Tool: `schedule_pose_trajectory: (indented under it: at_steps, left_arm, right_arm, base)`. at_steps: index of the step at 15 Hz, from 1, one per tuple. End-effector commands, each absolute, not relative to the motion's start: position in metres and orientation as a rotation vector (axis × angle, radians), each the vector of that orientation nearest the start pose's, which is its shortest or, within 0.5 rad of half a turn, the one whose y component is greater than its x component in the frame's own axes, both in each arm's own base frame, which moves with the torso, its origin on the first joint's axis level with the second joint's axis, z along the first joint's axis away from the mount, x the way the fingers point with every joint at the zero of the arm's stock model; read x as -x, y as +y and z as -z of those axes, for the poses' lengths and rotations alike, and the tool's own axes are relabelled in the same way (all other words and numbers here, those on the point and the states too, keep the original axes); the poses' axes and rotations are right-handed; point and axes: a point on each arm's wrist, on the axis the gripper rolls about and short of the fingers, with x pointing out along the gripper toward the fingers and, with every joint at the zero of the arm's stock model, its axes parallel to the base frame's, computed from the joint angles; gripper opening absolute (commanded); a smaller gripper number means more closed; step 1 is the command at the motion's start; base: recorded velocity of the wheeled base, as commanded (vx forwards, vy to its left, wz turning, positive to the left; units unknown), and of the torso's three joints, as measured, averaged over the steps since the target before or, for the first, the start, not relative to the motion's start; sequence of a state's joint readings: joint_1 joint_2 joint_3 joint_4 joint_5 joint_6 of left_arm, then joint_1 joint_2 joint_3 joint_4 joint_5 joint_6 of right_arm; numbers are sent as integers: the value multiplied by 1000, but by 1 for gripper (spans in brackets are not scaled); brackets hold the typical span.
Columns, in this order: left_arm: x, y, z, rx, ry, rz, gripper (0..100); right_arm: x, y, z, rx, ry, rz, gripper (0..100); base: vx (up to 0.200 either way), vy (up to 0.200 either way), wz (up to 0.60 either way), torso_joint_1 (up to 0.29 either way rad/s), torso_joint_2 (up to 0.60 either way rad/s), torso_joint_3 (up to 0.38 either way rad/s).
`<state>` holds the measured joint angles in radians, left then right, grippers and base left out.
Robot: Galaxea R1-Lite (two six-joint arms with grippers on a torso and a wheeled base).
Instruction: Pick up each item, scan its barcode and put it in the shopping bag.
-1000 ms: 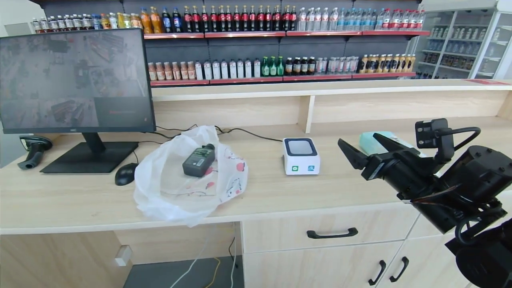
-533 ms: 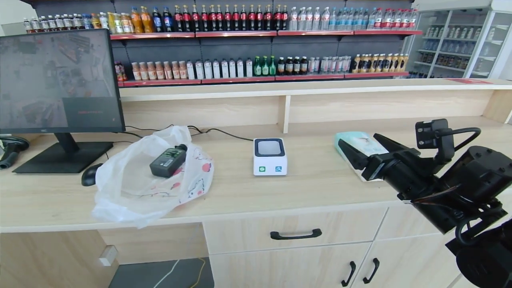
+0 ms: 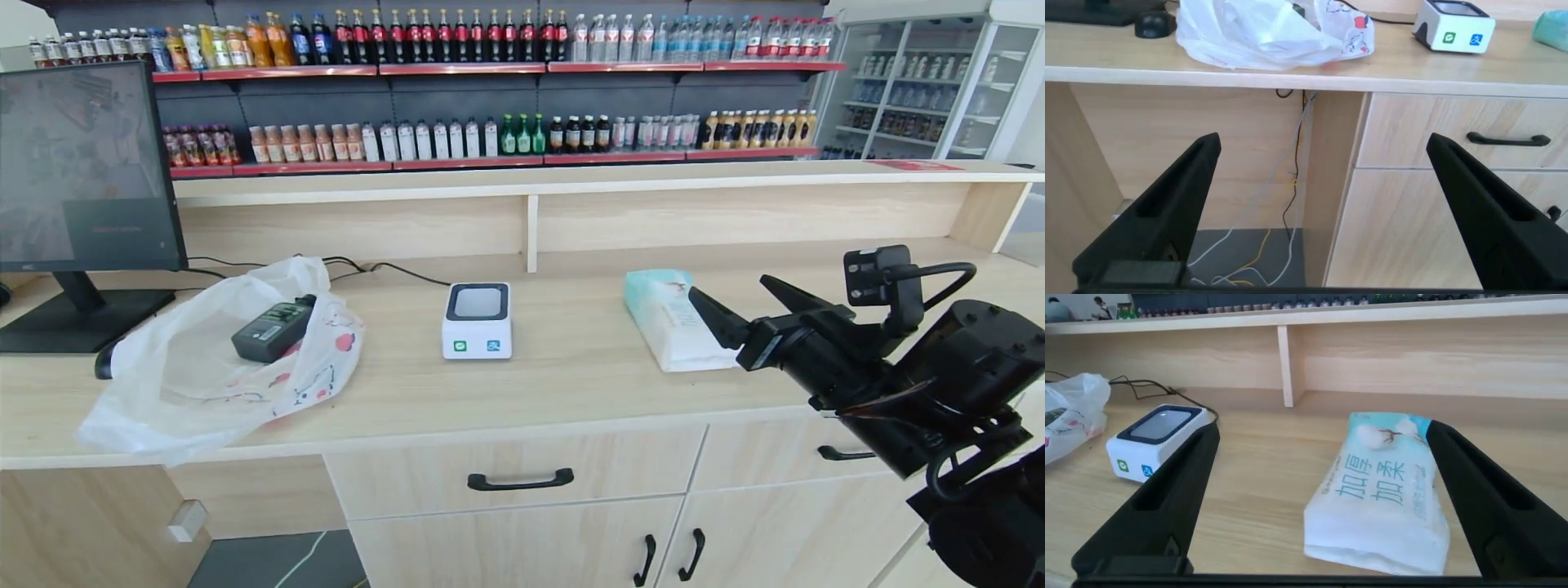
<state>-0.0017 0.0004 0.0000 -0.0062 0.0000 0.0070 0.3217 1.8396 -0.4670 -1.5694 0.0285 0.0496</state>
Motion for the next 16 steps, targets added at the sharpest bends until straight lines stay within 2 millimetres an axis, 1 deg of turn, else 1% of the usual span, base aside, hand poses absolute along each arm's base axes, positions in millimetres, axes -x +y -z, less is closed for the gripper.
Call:
schedule_pose_trajectory:
  at_steps: [1, 3, 8, 10, 12, 14, 15, 16]
  left_arm:
    - [23, 0, -76, -8, -5, 2, 100]
    - [23, 0, -76, -8, -5, 2, 100]
    - [23, 0, -76, -8, -5, 0, 100]
    - [23, 0, -76, -8, -3, 0, 100]
    - [23, 0, -76, -8, -3, 0, 100]
    - [23, 0, -76, -8, -3, 0, 100]
    - [23, 0, -76, -8, -3, 0, 100]
    - [23, 0, -76, -8, -5, 0, 100]
  right_arm:
    - [-274, 92, -150, -76, -176, -355, 100]
    - [-273, 92, -148, -73, -170, -355, 100]
    - [-273, 93, -149, -67, -171, -357, 100]
    - [-265, 101, -150, -62, -175, -393, 100]
    - [-245, 123, -156, -73, -186, -491, 100]
    - [-220, 130, -151, -74, -147, -560, 100]
    - [-211, 131, -154, -82, -152, -582, 100]
    - [-209, 131, -160, -89, -176, -593, 100]
  base:
    - [200, 0, 0, 7, 12, 7]
    - [200, 0, 0, -10, -7, 7]
    - [0, 0, 0, 0, 0, 0]
    - [0, 0, 0, 0, 0, 0]
    - [0, 0, 0, 0, 0, 0]
    - [0, 0, 0, 0, 0, 0]
    - [0, 0, 0, 0, 0, 0]
    - [0, 0, 0, 0, 0, 0]
